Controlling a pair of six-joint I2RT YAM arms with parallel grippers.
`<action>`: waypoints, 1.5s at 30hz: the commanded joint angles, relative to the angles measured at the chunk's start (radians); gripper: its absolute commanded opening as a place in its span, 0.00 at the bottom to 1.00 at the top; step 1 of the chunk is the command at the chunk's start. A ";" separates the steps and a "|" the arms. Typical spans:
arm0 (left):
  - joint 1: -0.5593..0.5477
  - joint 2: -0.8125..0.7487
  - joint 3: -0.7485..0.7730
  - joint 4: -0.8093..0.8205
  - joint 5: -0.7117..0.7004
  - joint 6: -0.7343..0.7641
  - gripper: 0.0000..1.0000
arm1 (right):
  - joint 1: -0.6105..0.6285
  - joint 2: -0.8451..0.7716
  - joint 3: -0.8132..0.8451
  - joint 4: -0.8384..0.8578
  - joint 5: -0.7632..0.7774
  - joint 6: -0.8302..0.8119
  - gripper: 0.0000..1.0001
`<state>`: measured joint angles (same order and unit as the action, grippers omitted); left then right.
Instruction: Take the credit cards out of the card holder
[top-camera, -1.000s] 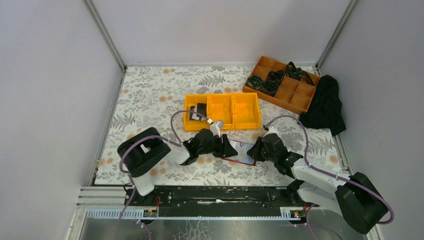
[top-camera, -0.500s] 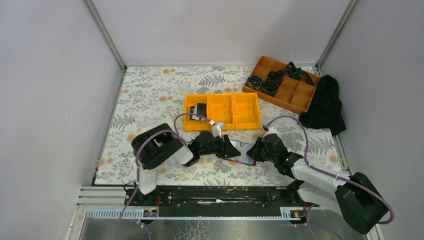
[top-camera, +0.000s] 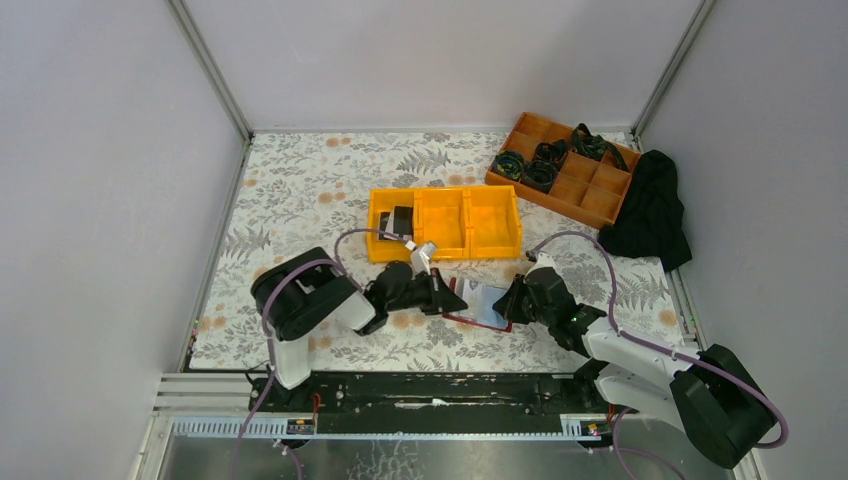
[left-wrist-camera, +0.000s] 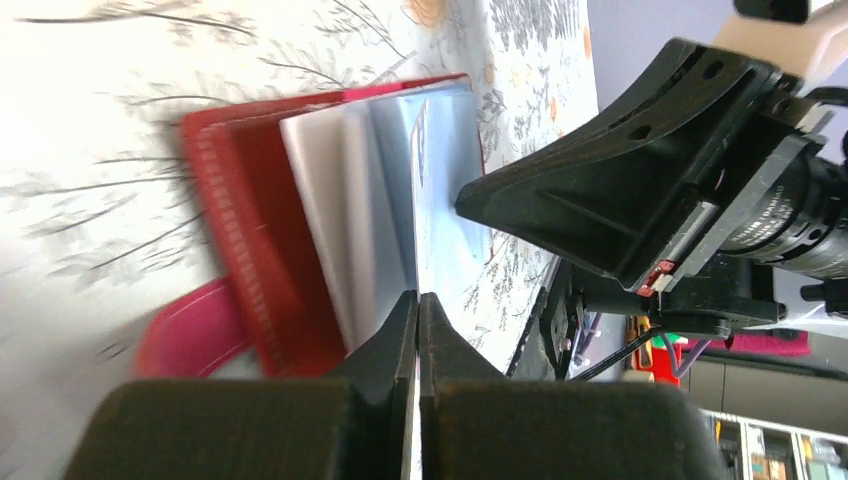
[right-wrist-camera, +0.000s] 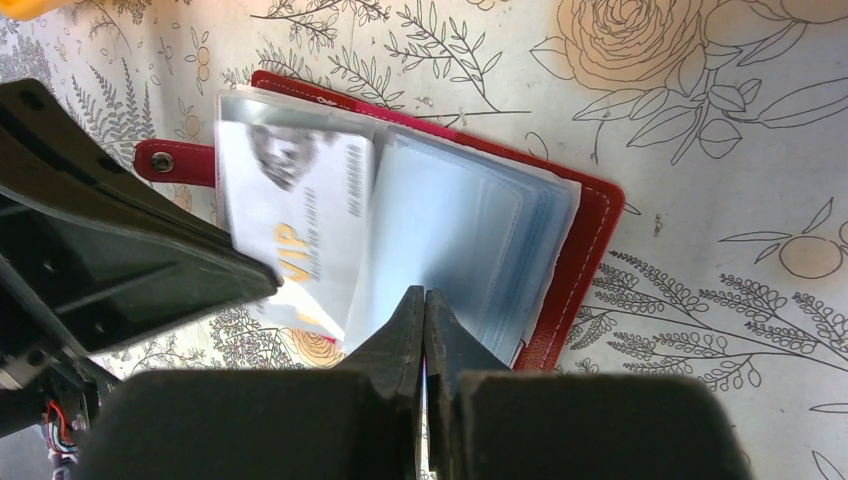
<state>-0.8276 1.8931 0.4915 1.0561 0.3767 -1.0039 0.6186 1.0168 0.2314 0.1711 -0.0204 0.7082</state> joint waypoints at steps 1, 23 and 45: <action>0.073 -0.112 -0.089 0.005 -0.035 0.037 0.00 | -0.008 -0.003 -0.010 -0.003 -0.003 -0.003 0.01; 0.561 -0.471 0.213 -0.784 -0.015 0.403 0.00 | -0.008 -0.014 -0.024 0.007 -0.009 -0.011 0.01; 0.606 -0.157 0.499 -0.927 0.039 0.523 0.00 | -0.009 -0.045 -0.023 -0.027 0.019 -0.020 0.02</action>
<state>-0.2054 1.7256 0.9421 0.1715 0.4446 -0.5152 0.6182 0.9867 0.2150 0.1684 -0.0200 0.7040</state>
